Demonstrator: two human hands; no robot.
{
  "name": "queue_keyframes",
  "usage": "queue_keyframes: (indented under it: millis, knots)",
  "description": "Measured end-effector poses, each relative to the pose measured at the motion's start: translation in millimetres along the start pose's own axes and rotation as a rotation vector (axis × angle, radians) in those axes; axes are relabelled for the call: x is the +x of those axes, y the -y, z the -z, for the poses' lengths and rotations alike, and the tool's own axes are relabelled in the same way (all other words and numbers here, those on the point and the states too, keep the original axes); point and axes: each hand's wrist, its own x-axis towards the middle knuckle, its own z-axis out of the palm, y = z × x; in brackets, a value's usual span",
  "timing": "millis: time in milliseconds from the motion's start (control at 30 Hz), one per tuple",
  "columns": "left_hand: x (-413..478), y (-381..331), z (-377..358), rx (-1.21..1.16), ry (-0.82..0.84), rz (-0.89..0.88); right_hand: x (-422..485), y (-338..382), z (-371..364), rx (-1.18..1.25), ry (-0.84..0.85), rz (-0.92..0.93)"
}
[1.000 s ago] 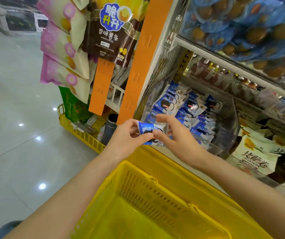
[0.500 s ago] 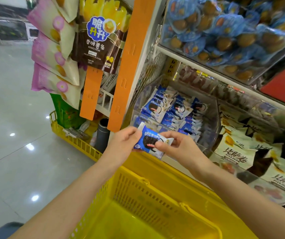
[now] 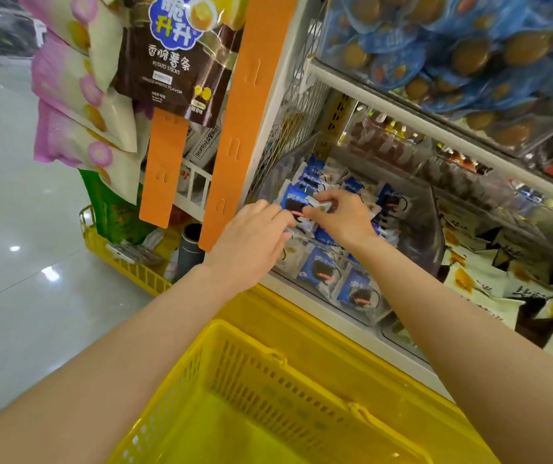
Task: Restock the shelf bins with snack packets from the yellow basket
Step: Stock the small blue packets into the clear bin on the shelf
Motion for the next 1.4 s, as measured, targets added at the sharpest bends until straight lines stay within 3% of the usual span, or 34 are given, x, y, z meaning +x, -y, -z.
queue_keyframes:
  millis: [367, 500, 633, 800, 867, 1000, 1133, 1267, 1400]
  knots:
    - [5, 4, -2, -0.016, -0.013, -0.008, -4, -5, -7, -0.213, 0.022, 0.139]
    - [-3, -5, 2, -0.045, 0.013, 0.04, -56, -12, 5, -0.187, -0.009, 0.189]
    - [-39, -29, 4, -0.141, -0.045, 0.122, -123, -34, 11, -0.422, -0.015, 0.416]
    - [-110, -48, -13, -0.16, 0.01, 0.227, -191, -82, -2, -0.306, 0.006, 0.454]
    - [-143, -43, -24, -0.129, 0.101, 0.321, -222, -110, -23, -0.285, 0.1, 0.36]
    - [-199, -17, -39, -0.031, 0.307, 0.62, -282, -173, -77, -0.33, 0.49, 0.032]
    - [-235, 6, -44, -0.103, 0.363, 0.856, -334, -228, -129, -0.324, 0.819, -0.21]
    - [-255, 19, -49, -0.115, 0.334, 0.965, -365, -262, -160, -0.353, 1.03, -0.31]
    - [-266, 24, -51, -0.081, 0.308, 0.885, -377, -281, -174, -0.399, 1.075, -0.338]
